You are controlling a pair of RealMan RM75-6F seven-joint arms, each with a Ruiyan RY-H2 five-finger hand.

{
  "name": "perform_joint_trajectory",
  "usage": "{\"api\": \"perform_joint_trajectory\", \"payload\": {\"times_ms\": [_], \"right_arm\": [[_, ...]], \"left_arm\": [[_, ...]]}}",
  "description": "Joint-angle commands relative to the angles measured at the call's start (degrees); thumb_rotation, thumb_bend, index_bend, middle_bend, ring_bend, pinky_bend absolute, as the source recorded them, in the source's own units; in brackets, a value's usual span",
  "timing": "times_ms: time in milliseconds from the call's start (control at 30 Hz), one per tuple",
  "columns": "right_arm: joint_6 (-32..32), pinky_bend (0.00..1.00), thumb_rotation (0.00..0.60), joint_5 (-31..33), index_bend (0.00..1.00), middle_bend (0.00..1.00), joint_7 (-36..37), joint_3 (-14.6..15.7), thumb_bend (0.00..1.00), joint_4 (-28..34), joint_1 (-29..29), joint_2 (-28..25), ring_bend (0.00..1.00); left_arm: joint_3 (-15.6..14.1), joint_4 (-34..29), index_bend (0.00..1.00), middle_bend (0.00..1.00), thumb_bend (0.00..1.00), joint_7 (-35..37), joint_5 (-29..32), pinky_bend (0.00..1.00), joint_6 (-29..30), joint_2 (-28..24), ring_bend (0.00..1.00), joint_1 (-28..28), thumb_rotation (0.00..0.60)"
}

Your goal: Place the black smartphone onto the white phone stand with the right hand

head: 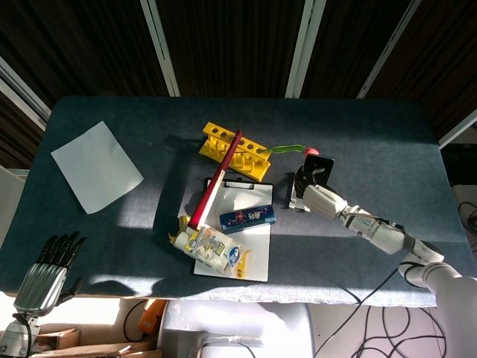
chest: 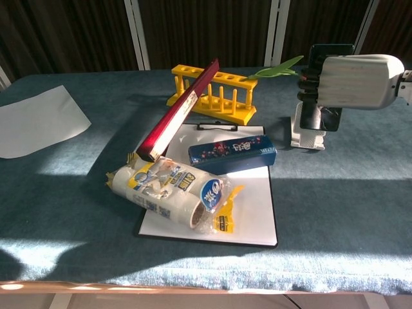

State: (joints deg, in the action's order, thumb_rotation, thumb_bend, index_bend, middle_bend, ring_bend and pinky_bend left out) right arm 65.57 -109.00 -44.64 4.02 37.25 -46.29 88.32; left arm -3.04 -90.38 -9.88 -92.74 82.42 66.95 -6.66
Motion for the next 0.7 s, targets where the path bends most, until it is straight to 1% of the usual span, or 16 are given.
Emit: {"api": "perform_joint_trajectory", "payload": {"times_ms": [33,300,700], "right_arm": [[0.41,0.63,0.600,0.99,0.86,0.68,1.49,0.06,0.45,-2.46,0.71,2.09,0.61],[1.35,0.63,0.600,0.31,0.86,0.68,4.23,1.53,0.45,-6.66,0.03,4.61,0.61],[2.51,0.63,0.600,0.73,0.85,0.68,7.22,2.72,0.45,-9.89,0.01,6.81,0.61]], "left_arm": [[0.35,0.07,0.00,0.00,0.33,-1.02,0.47,0.00,0.53,0.64,0.00,0.37,0.600],[0.40,0.00,0.00,0.00,0.33,-1.23,0.77,0.00,0.31,0.63,0.00,0.37,0.600],[0.31,-0.13,0.00,0.00,0.33,-0.84,0.65,0.00,0.58,0.44,0.00,0.56,0.600]]}}
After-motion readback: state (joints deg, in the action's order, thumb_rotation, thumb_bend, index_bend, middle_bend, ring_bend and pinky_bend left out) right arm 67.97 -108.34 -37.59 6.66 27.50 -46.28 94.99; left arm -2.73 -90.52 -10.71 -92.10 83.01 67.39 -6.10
